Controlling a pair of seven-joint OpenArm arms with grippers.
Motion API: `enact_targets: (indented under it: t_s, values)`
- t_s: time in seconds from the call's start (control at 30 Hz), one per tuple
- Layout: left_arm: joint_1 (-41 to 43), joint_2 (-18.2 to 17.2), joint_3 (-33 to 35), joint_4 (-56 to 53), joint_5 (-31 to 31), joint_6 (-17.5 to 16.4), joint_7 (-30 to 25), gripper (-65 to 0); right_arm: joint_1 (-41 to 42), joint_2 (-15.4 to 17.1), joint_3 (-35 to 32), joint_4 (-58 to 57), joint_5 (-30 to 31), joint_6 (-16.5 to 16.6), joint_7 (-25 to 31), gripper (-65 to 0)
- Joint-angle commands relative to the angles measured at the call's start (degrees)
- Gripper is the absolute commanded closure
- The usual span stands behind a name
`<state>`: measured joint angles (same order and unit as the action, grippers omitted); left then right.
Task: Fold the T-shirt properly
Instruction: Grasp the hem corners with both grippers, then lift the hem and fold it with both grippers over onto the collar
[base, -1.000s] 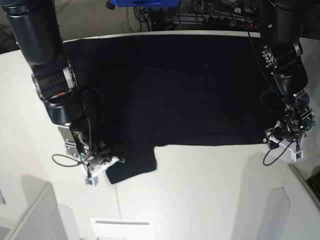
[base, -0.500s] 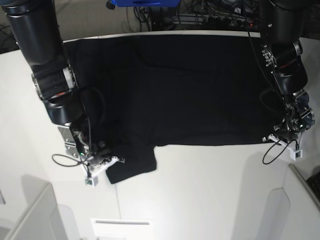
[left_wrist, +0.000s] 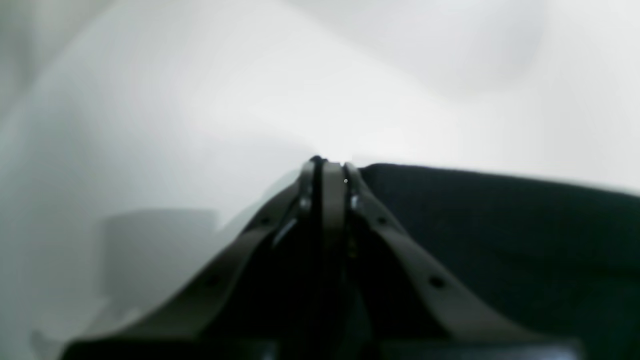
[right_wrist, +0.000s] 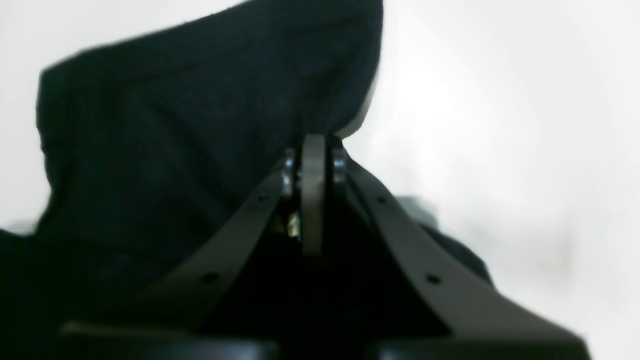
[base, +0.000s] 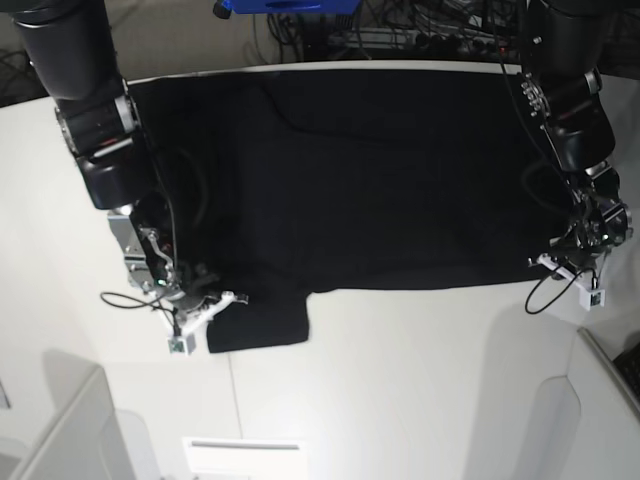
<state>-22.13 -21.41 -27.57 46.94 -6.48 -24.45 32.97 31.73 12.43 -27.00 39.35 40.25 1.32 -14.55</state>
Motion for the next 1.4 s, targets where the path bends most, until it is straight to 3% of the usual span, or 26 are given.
enact_targets:
  t_s: [0.0, 0.1, 0.2, 0.33, 0.5, 0.67, 0.87, 1.07, 1.2, 1.37]
  values:
    - [-0.4, -1.0, -0.1, 3.6, -0.5, -0.4, -1.0, 0.0, 1.7, 1.0, 0.3, 2.0, 0.1, -0.1, 0.7, 0.0]
    - [1.7, -0.4, -0.1, 8.9, -1.4, -0.4, 1.6, 0.0, 0.8, 1.4, 0.3, 4.7, 0.1, -1.0, 0.7, 0.0]
    - [3.4, -0.6, -0.1, 13.6, -6.8, -0.4, 5.2, 0.0, -0.7, 3.0, 0.3, 8.7, 0.1, -2.2, 0.7, 0.0]
    - [6.7, -0.7, -0.1, 19.2, -10.5, -0.4, 6.2, 0.0, -3.6, 3.9, 3.3, 15.1, 0.1, -2.3, 0.6, 0.0]
    - [8.5, -0.5, -0.2, 24.8, -11.1, -0.4, 10.4, 0.0, -6.5, 4.1, 10.3, 21.7, -0.4, -2.3, -5.6, 0.0]
    - [12.8, -0.3, -1.1, 32.7, -11.1, -0.4, 11.0, 0.0, -9.9, 4.1, 15.0, 28.8, -0.4, -2.3, -9.9, 0.0]
    - [15.0, -0.2, -4.8, 37.4, -11.1, -0.5, 15.1, 0.0, -12.9, 4.1, 15.7, 34.1, -0.4, -2.3, -12.2, 0.0]
    - [18.9, -0.2, -7.0, 41.5, -11.1, -3.9, 15.3, 0.0, -17.3, 5.1, 17.1, 40.3, -0.4, -2.4, -14.6, 0.0]
    - [22.2, -0.2, -6.9, 43.7, -11.1, -4.0, 15.3, 0.0, -21.2, 5.1, 21.0, 45.1, -0.4, -4.9, -16.2, 0.0]
    - [25.2, -0.2, -7.0, 48.1, -11.1, -4.0, 15.3, 0.0, -24.4, 5.6, 21.4, 51.4, -0.4, -5.3, -19.2, 0.0]
